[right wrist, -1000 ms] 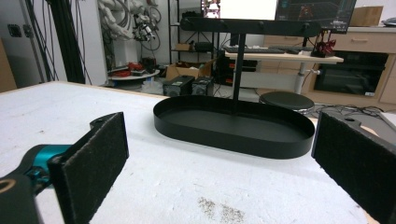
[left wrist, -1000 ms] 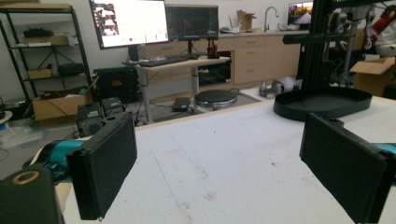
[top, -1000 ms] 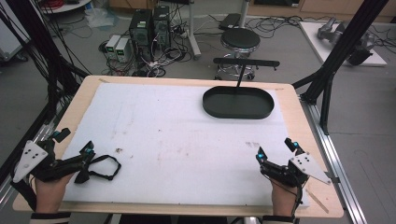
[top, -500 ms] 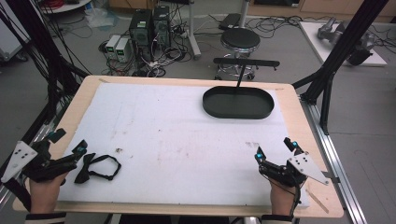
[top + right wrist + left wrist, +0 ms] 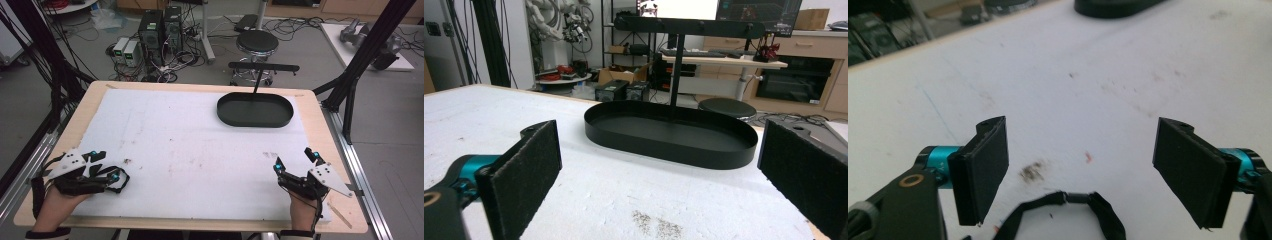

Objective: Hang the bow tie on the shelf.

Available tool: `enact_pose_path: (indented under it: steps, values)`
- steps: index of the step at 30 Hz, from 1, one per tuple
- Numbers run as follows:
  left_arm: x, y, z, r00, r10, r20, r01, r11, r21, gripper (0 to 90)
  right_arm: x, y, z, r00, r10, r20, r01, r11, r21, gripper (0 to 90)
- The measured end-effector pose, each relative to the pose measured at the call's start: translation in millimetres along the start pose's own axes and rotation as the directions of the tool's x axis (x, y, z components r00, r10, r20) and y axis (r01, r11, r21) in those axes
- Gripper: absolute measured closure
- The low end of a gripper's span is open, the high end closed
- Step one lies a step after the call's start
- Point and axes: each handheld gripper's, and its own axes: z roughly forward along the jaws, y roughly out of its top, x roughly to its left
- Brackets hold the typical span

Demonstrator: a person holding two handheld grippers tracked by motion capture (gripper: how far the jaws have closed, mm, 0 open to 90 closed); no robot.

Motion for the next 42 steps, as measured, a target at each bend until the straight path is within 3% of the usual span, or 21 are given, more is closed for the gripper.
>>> enact_pose_path:
  steps: [3, 6, 9, 14, 17, 26, 30, 34, 42]
  values:
    - [-2.4, -2.9, 5.9, 0.9999, 0.005, 0.015, -0.006, 0.9982, 0.059, 29.1, 0.2, 0.8, -0.2, 1.0000, 0.001, 0.002, -0.001, 1.000, -0.003, 2.8]
    - [-3.6, -7.5, 13.4, 0.9996, 0.012, 0.027, -0.016, 0.9867, 0.162, 29.1, 0.4, 1.2, 0.0, 1.0000, -0.003, 0.001, 0.003, 1.000, -0.004, 2.8]
    - [-7.0, -9.8, 20.0, 0.9991, 0.029, 0.031, -0.035, 0.9742, 0.223, 29.3, 0.4, 0.6, 0.3, 1.0000, -0.003, 0.001, 0.003, 1.000, -0.001, 2.8]
    - [-13.0, -12.4, 29.4, 0.9982, 0.055, 0.026, -0.060, 0.9552, 0.290, 34.0, -1.1, 0.3, -0.6, 1.0000, 0.002, 0.004, -0.002, 1.000, 0.001, 2.8]
    - [-15.0, -15.7, 34.5, 0.9975, 0.056, 0.043, -0.067, 0.9431, 0.326, 36.8, -1.8, 0.1, -1.0, 0.9999, 0.005, 0.011, -0.005, 1.000, 0.002, 2.8]
    - [-16.0, -20.9, 41.0, 0.9972, 0.057, 0.047, -0.071, 0.9229, 0.378, 44.4, -2.3, -0.3, -0.9, 0.9998, 0.008, 0.015, -0.008, 1.000, 0.004, 2.8]
    - [-14.5, -22.6, 42.0, 0.9980, 0.039, 0.050, -0.055, 0.9200, 0.388, 50.1, -2.1, -0.2, -1.2, 0.9998, 0.007, 0.019, -0.007, 1.000, 0.006, 2.8]
    - [-12.7, -22.6, 42.0, 0.9975, 0.003, 0.070, -0.030, 0.9201, 0.390, 61.5, -1.6, -0.1, -1.4, 0.9998, 0.009, 0.020, -0.009, 1.000, 0.005, 2.8]
    - [-9.9, -23.4, 40.6, 0.9961, -0.023, 0.086, -0.013, 0.9217, 0.388, 86.5, -1.3, -0.8, -0.8, 0.9999, 0.004, 0.017, -0.004, 1.000, 0.010, 2.8]
